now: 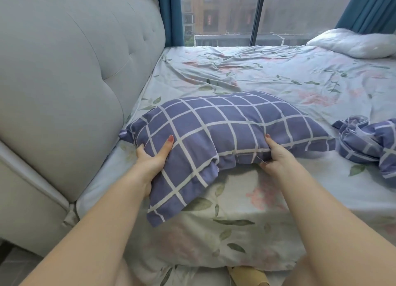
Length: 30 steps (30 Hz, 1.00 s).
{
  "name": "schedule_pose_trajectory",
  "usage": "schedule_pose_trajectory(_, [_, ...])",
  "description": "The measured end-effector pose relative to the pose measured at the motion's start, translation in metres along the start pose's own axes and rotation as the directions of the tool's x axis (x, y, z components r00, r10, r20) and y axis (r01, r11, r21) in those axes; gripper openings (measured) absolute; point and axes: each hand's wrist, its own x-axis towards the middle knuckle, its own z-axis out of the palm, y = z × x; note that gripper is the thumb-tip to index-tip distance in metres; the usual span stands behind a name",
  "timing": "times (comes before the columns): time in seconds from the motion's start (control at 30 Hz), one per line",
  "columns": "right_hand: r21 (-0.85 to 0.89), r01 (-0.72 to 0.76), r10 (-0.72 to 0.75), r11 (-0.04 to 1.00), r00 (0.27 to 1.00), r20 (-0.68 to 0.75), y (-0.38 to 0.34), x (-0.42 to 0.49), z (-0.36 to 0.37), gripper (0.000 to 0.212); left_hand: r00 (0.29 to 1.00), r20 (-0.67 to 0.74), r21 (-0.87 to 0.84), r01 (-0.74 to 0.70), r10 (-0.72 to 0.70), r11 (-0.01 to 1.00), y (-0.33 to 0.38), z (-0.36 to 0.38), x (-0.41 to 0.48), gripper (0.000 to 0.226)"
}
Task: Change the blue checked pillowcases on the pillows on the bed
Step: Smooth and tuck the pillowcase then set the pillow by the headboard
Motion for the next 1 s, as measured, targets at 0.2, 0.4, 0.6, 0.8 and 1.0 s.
schedule_pose_trajectory(0.2, [0.187,0.316,-0.332,0.93,0.941,0.06,-0.019,-0.039,0.024,0.031,0.875,-0.239,0.129,-0.4,0.42,0.907,0.02,-0.001,0.018,0.093])
schedule_pose_trajectory(0.4, [-0.093,-0.194,0.188,0.977,0.98,-0.073,0.008,-0.079,-0.012,0.032,0.903,-0.18,0.559,-0.232,0.39,0.796,0.019,0.008,0.039,0.052])
schedule_pose_trajectory(0.6, [-0.927,0.11,-0.088,0.358,0.993,0.084,-0.006,-0.115,-0.015,0.061,0.745,0.131,0.637,-0.569,0.654,0.521,0.022,0.038,-0.003,0.022])
schedule_pose_trajectory(0.8, [-0.695,0.651,-0.618,-0.306,0.42,0.665,-0.003,-0.099,-0.005,0.022,0.728,0.333,0.653,-0.637,0.599,0.411,0.024,0.05,-0.003,0.032])
schedule_pose_trajectory(1.0, [-0.616,0.637,-0.319,-0.463,0.528,0.787,0.017,-0.055,0.016,0.03,0.817,0.375,0.769,-0.538,0.438,0.346,0.015,0.072,0.019,0.04])
